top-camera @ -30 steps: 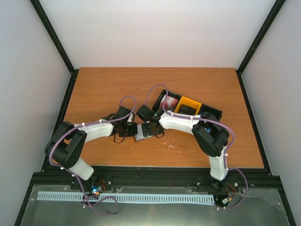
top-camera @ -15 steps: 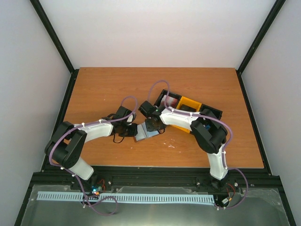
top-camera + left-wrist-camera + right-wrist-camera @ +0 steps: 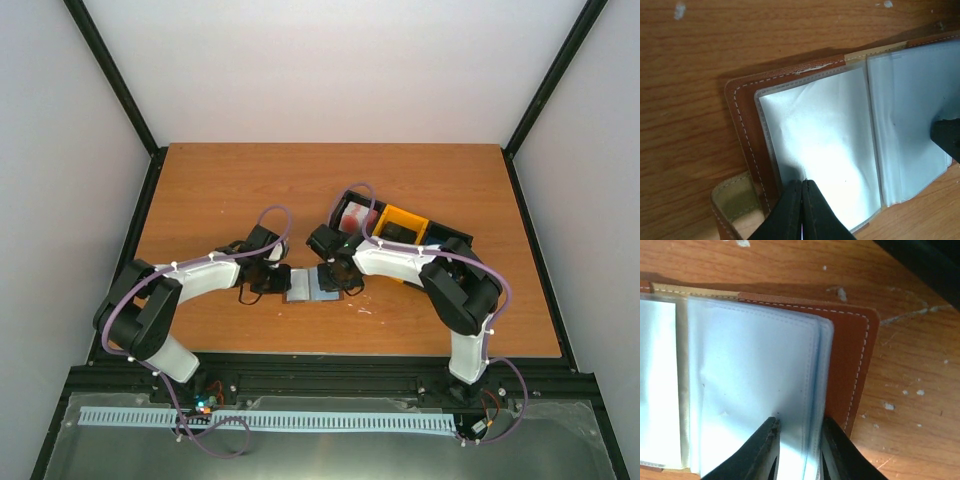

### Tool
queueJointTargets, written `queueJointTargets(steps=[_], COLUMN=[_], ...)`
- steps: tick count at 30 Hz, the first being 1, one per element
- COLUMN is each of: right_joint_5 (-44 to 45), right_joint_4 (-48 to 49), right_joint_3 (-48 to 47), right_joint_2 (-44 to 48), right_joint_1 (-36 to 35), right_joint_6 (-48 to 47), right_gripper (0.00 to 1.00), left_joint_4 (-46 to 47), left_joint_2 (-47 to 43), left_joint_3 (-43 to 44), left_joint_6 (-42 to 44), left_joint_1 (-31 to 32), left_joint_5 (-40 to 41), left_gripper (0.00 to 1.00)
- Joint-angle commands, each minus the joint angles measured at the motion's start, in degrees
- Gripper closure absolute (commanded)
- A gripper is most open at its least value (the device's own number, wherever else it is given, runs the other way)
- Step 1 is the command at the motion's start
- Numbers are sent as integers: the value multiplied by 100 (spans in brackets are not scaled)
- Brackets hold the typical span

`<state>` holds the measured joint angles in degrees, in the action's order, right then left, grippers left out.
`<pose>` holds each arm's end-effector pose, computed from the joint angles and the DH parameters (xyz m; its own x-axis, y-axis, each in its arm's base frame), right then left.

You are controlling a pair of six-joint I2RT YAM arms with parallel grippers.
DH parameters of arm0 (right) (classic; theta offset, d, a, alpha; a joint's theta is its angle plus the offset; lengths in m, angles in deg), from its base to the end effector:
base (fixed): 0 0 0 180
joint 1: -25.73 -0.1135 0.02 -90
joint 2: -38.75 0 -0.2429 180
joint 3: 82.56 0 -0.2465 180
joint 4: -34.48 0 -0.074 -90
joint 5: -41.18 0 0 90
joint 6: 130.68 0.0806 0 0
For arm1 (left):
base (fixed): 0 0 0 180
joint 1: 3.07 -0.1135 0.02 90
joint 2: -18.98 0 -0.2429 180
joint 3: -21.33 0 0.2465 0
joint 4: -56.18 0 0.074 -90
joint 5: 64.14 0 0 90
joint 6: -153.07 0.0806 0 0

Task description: Put the credit cards into the card holder

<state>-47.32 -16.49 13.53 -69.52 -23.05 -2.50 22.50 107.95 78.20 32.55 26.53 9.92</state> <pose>0.2387 0.2693 0.0929 -0.9632 -0.1617 -0.2147 -0.1936 0.9715 0.1366 0.2383 -0.1608 0.0872 -0.9740 -0.0083 -0.2262 0.0908 0.9011 -0.4241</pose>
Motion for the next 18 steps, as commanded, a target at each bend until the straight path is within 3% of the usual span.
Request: queueJointTargets(steps=[1,8,14,18], right_joint_5=[48,228,-237,-613], right_joint_4=[-320,-319,-660,-727], right_joint_3=[9,-707,-1069,-1088], right_joint_2=[10,617,1058,1402], right_joint_1=[-18,155,750,1341], right_joint_6=[285,-663,-1604,-2109], right_gripper=[74,51,49,48], left_joint_4=[-146,-176,-185,22], left_joint_2=[-3,-30,-71,-8], left_joint_3=[191,418,685,720], left_joint_6=[-60,130,311,544], left_joint_1=[-43,-43,-43,-43], left_joint_5=[-139,-377,-895,-1192], left_gripper=[97,91,78,77])
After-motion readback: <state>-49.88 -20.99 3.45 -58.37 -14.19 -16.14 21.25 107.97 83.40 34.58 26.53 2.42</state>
